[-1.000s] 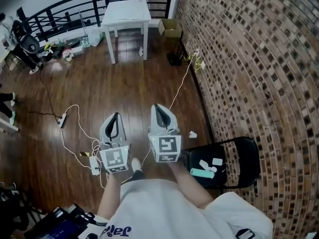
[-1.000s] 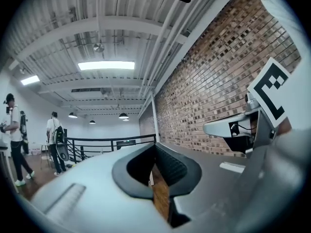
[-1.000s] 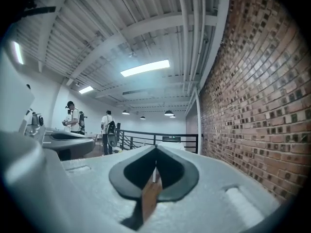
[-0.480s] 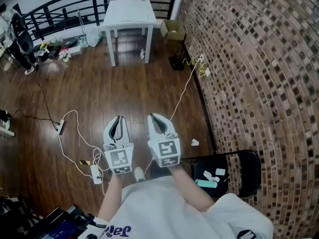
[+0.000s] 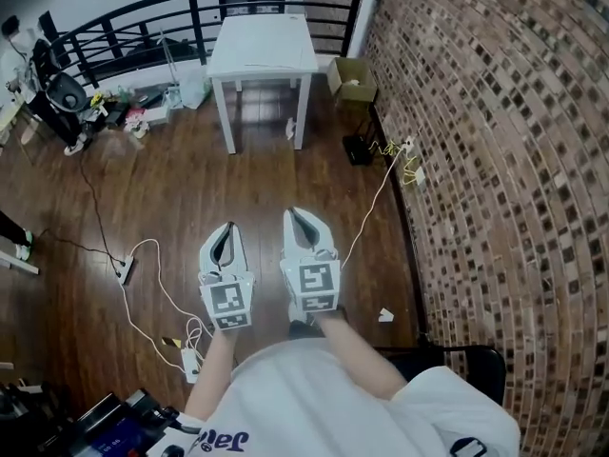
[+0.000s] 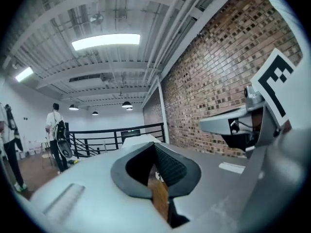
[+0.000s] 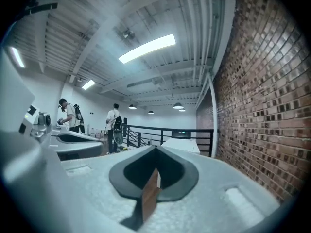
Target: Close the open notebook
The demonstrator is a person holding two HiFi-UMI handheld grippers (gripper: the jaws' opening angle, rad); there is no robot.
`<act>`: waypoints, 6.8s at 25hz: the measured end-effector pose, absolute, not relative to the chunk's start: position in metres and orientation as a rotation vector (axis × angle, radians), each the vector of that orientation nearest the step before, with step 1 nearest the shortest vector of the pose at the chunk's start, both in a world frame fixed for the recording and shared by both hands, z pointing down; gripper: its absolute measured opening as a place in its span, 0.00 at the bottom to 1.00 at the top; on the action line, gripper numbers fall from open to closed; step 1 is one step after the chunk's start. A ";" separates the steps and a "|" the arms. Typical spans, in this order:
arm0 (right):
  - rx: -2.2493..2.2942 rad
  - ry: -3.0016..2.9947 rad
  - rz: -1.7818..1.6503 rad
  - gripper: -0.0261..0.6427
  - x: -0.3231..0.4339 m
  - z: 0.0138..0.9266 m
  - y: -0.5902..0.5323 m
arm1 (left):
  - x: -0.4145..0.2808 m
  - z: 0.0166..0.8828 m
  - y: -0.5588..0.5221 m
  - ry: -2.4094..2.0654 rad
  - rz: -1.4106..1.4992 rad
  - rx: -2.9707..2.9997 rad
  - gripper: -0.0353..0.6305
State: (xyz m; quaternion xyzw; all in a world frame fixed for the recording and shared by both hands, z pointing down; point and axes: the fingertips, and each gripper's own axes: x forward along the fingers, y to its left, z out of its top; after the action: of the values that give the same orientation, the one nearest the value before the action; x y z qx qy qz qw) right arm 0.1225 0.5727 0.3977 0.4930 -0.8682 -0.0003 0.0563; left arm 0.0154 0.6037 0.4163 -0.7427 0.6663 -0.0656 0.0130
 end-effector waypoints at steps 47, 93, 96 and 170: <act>1.425 -2.706 0.068 0.02 -0.001 0.405 -0.052 | -0.124 0.418 -0.044 1.925 -0.177 -2.517 0.08; 1.402 -2.569 0.151 0.02 -0.048 0.447 -0.488 | -0.252 0.509 -0.466 1.947 -0.422 -2.772 0.10; 1.387 -2.570 0.128 0.02 -0.043 0.443 -0.503 | -0.251 0.525 -0.474 1.986 -0.469 -2.795 0.13; 1.480 -2.455 0.421 0.02 0.049 0.502 -0.502 | -0.135 0.618 -0.486 2.294 -0.529 -3.231 0.08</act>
State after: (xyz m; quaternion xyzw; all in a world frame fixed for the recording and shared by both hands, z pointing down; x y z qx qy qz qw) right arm 0.0495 -0.5017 0.5020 0.5069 -0.8411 0.1442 0.1218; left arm -0.1352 -0.4858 0.6184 -0.7352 0.5222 -0.1203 -0.4150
